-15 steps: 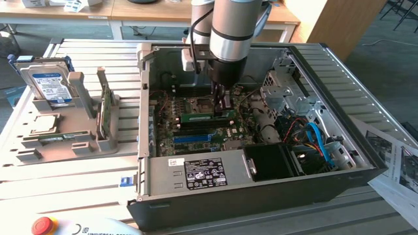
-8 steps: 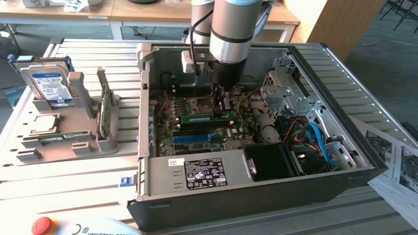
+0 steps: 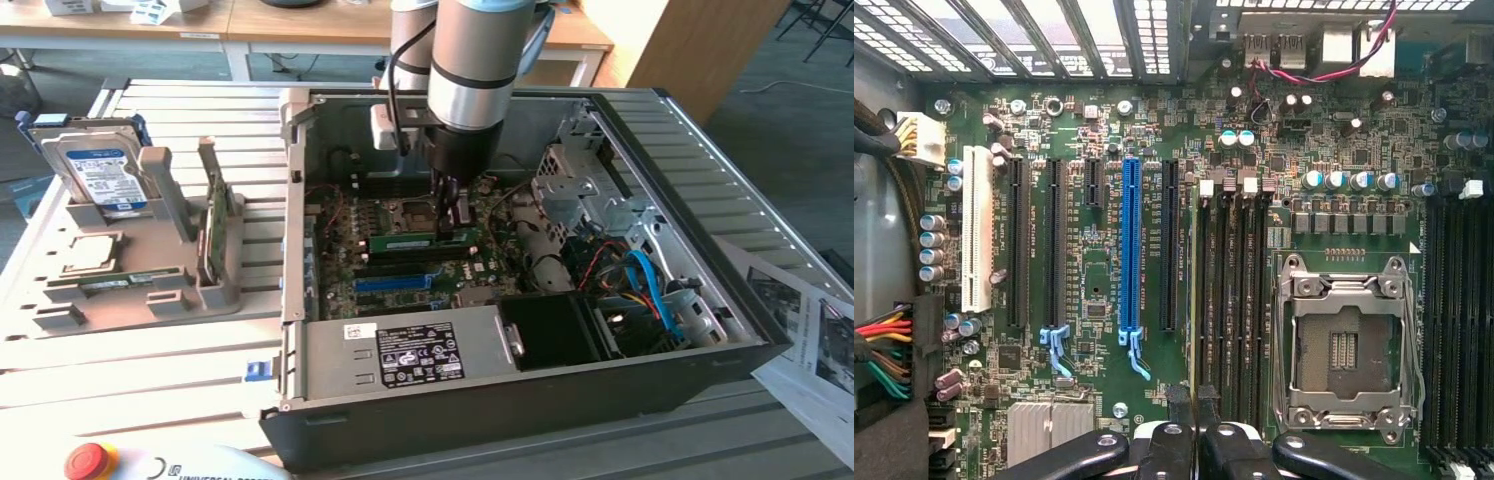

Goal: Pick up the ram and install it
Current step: 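Insert the ram into the slot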

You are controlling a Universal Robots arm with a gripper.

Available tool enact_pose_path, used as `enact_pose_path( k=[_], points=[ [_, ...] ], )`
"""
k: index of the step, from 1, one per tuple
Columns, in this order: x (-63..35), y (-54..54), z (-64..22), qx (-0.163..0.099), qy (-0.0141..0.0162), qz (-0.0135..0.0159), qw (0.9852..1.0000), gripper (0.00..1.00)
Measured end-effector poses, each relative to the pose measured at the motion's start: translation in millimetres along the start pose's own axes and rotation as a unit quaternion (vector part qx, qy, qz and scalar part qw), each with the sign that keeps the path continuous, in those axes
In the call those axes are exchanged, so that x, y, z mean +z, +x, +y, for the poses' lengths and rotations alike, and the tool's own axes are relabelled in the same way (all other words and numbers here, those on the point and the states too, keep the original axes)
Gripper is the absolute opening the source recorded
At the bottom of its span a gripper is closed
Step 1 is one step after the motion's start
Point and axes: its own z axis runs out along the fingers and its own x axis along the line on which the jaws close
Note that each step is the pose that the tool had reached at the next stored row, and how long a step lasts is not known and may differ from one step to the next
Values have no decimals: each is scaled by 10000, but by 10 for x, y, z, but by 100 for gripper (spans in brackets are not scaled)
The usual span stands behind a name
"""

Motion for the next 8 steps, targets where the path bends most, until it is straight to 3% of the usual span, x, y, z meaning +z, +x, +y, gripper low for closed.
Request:
enact_pose_path(
  k=[8],
  points=[
    [24,-118,1,0,0,0,10000,12]
  ],
)
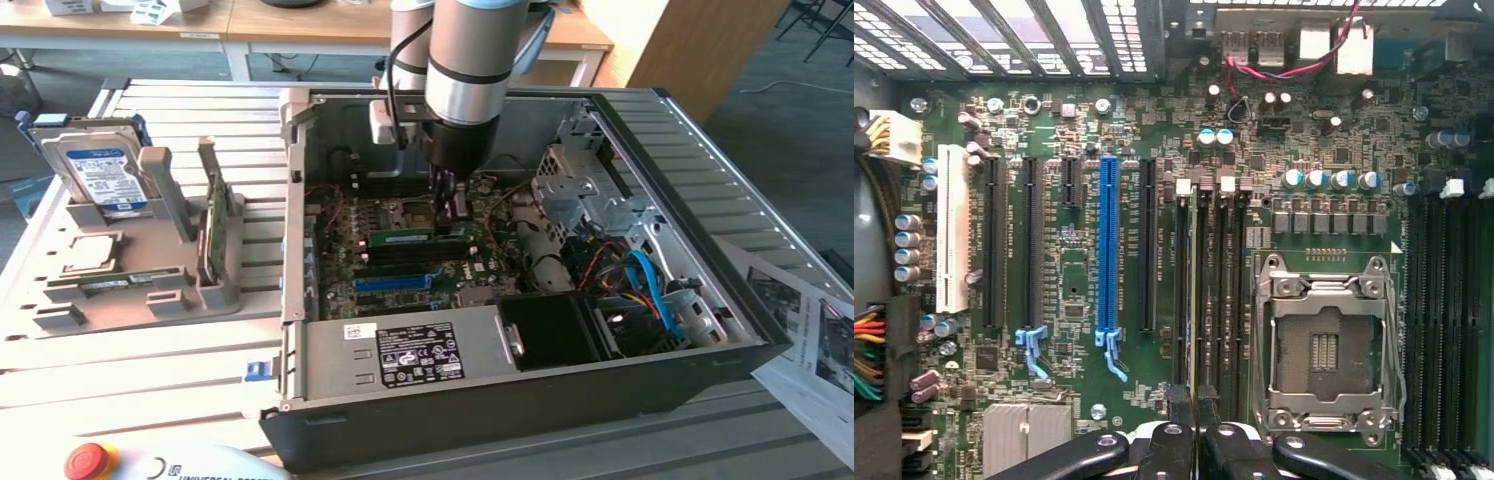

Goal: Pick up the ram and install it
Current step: 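Insert the ram into the slot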

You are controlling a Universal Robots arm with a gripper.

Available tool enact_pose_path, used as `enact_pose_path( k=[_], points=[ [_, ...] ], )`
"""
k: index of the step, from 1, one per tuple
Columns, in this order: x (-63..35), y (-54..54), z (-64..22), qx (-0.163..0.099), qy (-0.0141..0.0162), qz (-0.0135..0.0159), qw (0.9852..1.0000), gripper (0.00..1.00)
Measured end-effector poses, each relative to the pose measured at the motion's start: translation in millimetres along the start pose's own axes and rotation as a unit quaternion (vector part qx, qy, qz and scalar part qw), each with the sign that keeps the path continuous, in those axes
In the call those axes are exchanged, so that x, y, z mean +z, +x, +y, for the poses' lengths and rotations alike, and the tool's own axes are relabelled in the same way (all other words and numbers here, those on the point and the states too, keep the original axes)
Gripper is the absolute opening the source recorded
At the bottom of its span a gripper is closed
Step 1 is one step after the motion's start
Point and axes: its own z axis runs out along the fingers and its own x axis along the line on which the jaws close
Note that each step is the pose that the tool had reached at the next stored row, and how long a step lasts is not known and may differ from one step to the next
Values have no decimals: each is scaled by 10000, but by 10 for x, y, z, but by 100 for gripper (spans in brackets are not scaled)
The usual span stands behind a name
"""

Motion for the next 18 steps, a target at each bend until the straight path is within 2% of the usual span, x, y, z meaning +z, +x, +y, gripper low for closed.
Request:
enact_pose_path(
  k=[6,18],
  points=[
    [4,-1,0,0,0,-1,10000,12],
    [77,-1,1,0,-1,0,10000,12]
  ],
)
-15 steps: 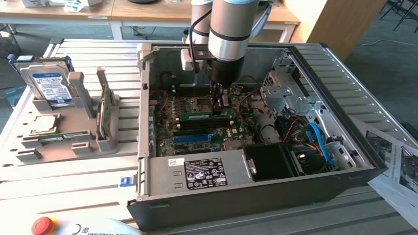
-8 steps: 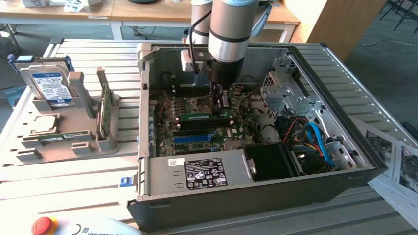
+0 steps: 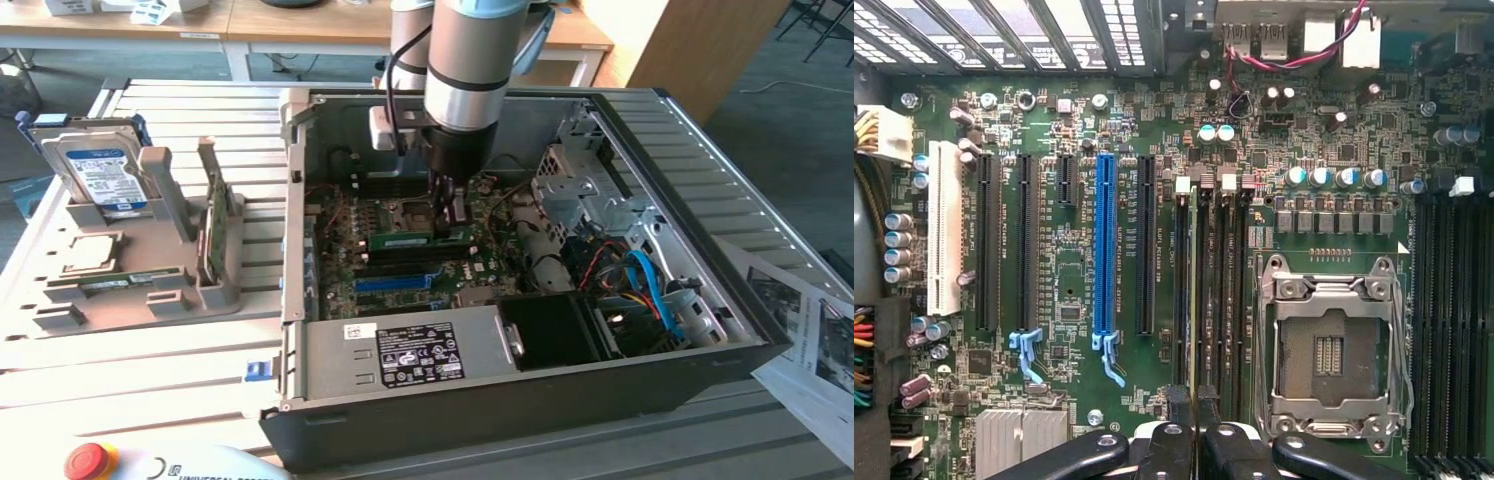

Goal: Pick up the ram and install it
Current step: 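Insert the ram into the slot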

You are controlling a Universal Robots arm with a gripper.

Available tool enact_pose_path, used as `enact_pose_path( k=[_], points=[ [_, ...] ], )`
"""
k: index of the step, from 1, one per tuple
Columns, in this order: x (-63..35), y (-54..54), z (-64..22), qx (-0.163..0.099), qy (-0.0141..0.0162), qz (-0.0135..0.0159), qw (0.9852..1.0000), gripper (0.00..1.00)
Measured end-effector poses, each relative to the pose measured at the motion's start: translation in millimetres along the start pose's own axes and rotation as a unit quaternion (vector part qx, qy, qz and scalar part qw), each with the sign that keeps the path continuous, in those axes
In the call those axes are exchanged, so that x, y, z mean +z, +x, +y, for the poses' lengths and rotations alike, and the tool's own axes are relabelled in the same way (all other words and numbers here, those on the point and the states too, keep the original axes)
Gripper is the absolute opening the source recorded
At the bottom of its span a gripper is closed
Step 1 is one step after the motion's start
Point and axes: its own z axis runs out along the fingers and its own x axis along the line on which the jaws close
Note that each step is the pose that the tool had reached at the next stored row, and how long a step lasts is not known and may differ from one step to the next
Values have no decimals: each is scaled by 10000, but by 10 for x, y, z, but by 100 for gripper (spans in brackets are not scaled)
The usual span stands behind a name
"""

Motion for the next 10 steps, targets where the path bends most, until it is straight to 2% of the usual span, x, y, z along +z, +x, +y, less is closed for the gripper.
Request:
enact_pose_path(
  k=[10],
  points=[
    [10,19,3,0,0,-1,10000,12]
  ],
)
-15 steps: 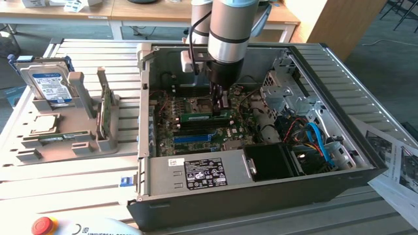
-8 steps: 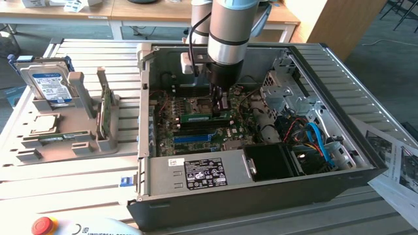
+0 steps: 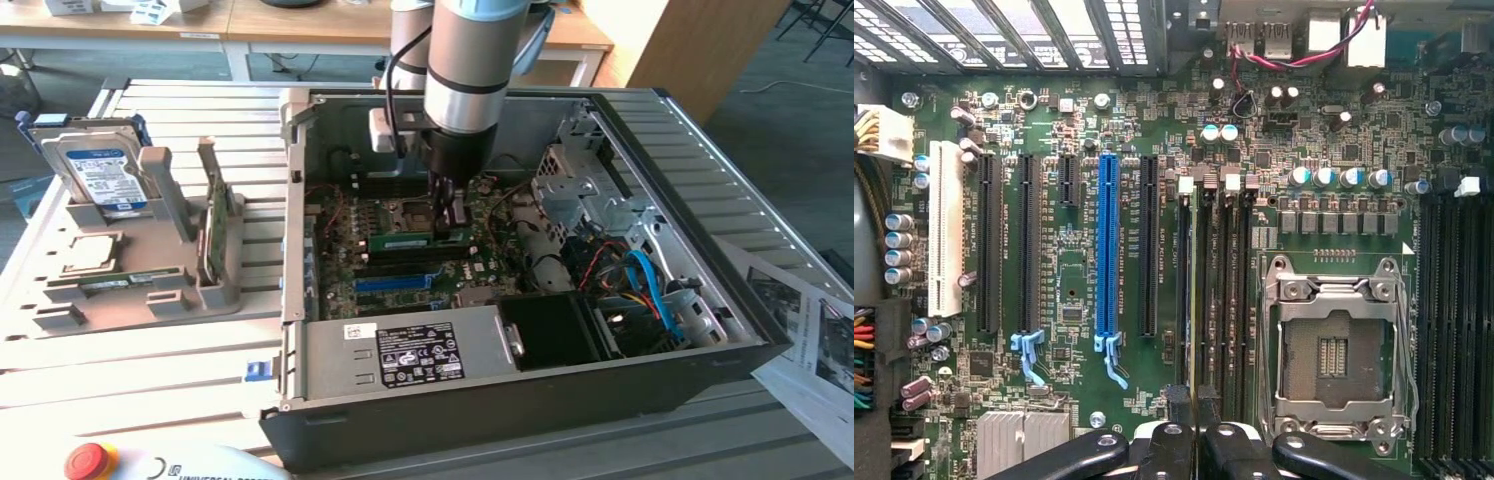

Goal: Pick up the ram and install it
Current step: 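Insert the ram into the slot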

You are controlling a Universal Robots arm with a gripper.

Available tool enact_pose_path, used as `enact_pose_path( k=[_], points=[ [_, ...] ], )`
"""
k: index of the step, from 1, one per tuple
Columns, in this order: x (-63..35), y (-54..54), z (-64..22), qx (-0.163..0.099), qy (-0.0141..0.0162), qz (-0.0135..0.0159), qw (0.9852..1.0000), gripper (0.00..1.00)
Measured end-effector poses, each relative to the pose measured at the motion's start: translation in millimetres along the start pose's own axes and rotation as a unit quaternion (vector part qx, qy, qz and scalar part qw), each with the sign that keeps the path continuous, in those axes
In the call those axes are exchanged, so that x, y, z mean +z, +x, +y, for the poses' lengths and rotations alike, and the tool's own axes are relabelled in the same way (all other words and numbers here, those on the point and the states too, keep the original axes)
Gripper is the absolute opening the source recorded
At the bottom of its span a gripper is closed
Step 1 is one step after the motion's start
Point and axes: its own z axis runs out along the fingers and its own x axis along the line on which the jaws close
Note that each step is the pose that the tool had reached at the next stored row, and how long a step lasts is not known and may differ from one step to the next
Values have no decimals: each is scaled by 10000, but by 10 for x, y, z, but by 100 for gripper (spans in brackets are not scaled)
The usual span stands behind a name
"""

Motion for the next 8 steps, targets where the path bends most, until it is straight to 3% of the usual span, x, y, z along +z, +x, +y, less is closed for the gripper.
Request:
enact_pose_path(
  k=[8],
  points=[
    [2,10,-2,-1,0,1,10000,12]
  ],
)
